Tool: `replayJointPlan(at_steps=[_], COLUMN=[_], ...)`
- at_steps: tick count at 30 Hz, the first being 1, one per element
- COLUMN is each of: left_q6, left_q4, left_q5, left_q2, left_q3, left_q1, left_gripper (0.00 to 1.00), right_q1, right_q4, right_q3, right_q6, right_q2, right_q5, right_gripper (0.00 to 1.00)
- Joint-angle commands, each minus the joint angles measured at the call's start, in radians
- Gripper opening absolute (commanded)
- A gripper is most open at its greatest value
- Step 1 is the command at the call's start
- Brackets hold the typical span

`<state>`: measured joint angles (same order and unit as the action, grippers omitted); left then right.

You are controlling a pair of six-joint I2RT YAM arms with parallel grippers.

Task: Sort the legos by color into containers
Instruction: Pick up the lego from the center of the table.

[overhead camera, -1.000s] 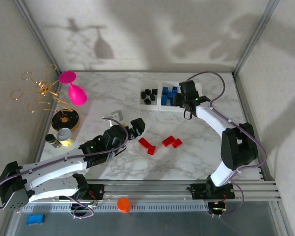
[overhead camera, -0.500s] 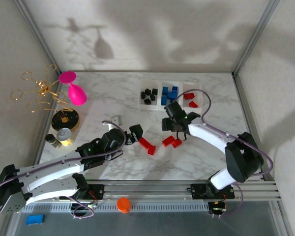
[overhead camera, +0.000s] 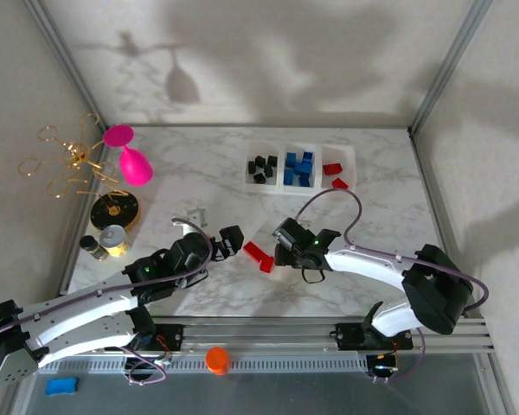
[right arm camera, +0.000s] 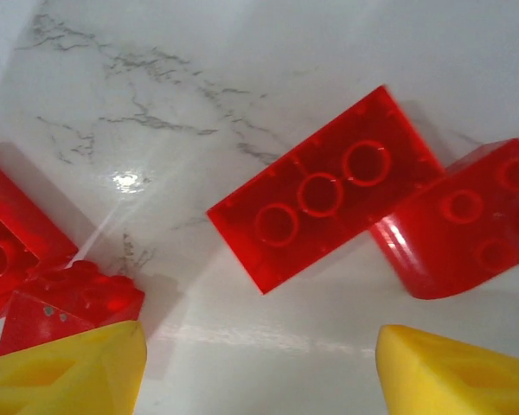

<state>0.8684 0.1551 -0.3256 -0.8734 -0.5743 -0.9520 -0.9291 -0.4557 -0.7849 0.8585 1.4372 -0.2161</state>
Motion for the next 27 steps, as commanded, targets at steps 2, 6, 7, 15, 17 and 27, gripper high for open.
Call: replayJointPlan(at_steps=[2, 6, 7, 15, 17, 27], left_q6=[0.011, 0.014, 0.015, 0.014, 0.014, 0.006], left_q4=[0.017, 0.02, 0.018, 0.006, 0.008, 0.008], left_q5=[-0.005, -0.007, -0.008, -0.013, -0.015, -0.026], left_q2=[0.018, 0.026, 0.029, 0.037, 0.039, 0.037], left_q3=[0.012, 0.013, 0.015, 0.022, 0.021, 0.022], left_q1=[0.009, 0.009, 0.009, 0.009, 0.009, 0.009], left_gripper=[1.0, 1.0, 1.0, 1.0, 1.0, 1.0], right_q1=[-0.014, -0.001, 0.004, 0.052, 0.069, 0.101], right_q4=[0.051, 0.047, 0.05, 0.103, 0.119, 0.14], right_q3=[0.004, -0.03, -0.035, -0.105, -0.118, -0.143], right_q6=[0.049, 0.044, 0.039, -0.032, -0.048, -0.101], right_q2=[0.062, 0.103, 0.108, 0.2, 0.215, 0.267], right_q5=[-0.061, -0.118, -0.127, -0.145, -0.146, -0.135], right_gripper=[0.72, 0.75, 0.75, 0.75, 0.75, 0.55])
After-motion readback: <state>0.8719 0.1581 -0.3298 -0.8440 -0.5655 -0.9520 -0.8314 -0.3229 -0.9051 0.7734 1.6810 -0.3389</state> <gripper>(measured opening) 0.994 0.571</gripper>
